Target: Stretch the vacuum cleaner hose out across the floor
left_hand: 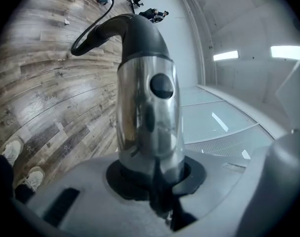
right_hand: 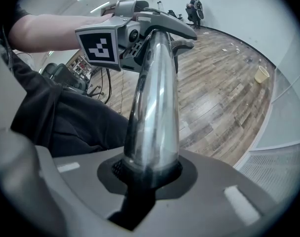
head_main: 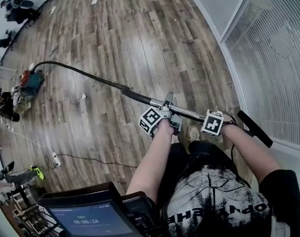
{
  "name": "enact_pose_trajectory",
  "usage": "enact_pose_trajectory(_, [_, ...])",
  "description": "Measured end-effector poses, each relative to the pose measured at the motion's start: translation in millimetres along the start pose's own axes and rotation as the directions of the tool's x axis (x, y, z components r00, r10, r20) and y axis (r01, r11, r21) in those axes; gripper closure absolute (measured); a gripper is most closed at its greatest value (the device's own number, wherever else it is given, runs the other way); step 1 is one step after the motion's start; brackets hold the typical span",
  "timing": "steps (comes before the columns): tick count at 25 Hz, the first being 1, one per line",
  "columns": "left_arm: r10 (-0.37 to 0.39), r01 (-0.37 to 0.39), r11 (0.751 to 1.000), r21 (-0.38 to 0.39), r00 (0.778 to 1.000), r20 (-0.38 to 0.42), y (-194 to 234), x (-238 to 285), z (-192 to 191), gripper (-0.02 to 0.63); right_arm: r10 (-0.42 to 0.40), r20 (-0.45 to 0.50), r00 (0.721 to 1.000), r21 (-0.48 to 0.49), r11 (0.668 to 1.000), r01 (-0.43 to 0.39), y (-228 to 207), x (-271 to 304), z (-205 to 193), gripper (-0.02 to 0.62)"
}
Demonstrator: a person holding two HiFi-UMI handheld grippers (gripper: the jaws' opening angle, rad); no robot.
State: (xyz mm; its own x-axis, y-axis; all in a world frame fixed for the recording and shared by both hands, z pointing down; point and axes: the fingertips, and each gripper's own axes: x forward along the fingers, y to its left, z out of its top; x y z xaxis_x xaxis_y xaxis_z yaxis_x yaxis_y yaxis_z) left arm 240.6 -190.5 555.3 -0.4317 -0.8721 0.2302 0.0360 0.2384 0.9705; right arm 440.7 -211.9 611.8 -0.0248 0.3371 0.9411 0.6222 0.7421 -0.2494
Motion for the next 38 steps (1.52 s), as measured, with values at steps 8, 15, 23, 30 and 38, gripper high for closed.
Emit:
enact_pose_trajectory(8, [-0.126, 0.125, 0.992, -0.019, 0.976, -0.177, 5, 12, -15, 0.528, -0.022, -0.014, 1.000, 0.107, 0.994, 0.023, 5, 11, -1, 0.517])
enact_pose_trajectory(15, [-0.086, 0.096, 0.995, 0.024, 0.955, -0.284, 20, -17, -51, 0.442, -0.005, -0.009, 1.000, 0.155, 0.988, 0.006, 18, 19, -22, 0.517])
enact_pose_trajectory(23, [-0.013, 0.022, 0.999, 0.030, 0.955, -0.295, 42, -49, -89, 0.440, 0.028, 0.011, 1.000, 0.127, 0.992, -0.030, 19, 36, -57, 0.517])
enact_pose_trajectory(30, [0.095, -0.054, 0.982, 0.181, 0.970, -0.223, 83, -69, -99, 0.607, 0.043, -0.006, 0.999, 0.149, 0.988, -0.042, -9, 74, -100, 0.517])
enact_pose_trajectory(38, [0.092, -0.052, 0.950, 0.307, 0.989, -0.117, 132, -37, -50, 0.607, 0.035, -0.030, 0.999, 0.164, 0.986, -0.030, -73, 176, -155, 0.517])
